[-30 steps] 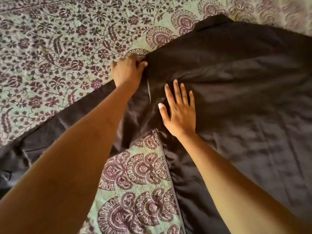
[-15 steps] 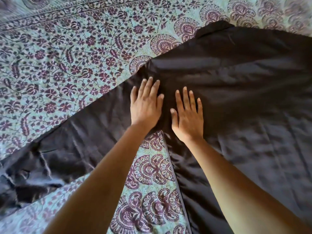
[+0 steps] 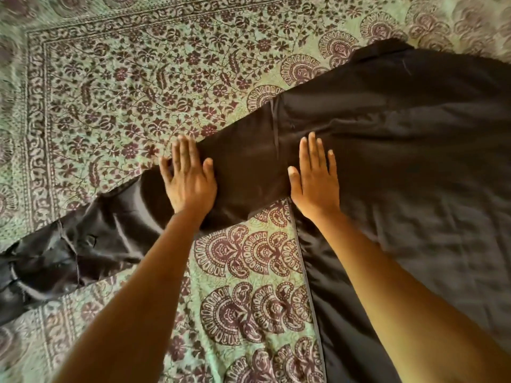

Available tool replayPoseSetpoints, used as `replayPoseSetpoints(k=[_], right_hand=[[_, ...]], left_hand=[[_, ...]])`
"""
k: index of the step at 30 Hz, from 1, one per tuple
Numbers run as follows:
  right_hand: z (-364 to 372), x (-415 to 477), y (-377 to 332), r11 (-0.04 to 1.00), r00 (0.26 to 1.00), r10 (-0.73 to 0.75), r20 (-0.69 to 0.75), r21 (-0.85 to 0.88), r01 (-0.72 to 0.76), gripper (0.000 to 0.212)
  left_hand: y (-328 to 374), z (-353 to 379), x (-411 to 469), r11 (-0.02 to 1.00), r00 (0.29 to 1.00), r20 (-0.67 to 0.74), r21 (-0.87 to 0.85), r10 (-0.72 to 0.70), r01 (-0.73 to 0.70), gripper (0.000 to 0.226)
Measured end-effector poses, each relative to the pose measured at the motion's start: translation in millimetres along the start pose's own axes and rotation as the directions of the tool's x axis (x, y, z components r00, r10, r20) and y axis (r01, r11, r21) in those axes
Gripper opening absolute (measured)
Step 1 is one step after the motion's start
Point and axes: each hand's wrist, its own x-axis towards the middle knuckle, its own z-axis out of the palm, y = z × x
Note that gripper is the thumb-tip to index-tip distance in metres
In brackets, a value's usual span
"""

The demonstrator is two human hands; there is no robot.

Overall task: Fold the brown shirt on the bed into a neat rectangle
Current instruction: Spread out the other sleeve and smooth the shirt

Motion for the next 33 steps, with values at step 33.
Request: replayPoseSetpoints(k=[33], right_hand=[[44.5, -12.6, -129.6, 0.952, 0.953, -0.301, 0.032, -0.047, 0.303, 0.06]], left_hand=[[-95.2, -6.5, -53.0, 0.997, 0.996, 0.061, 0.033, 0.065, -0.067, 0.06]])
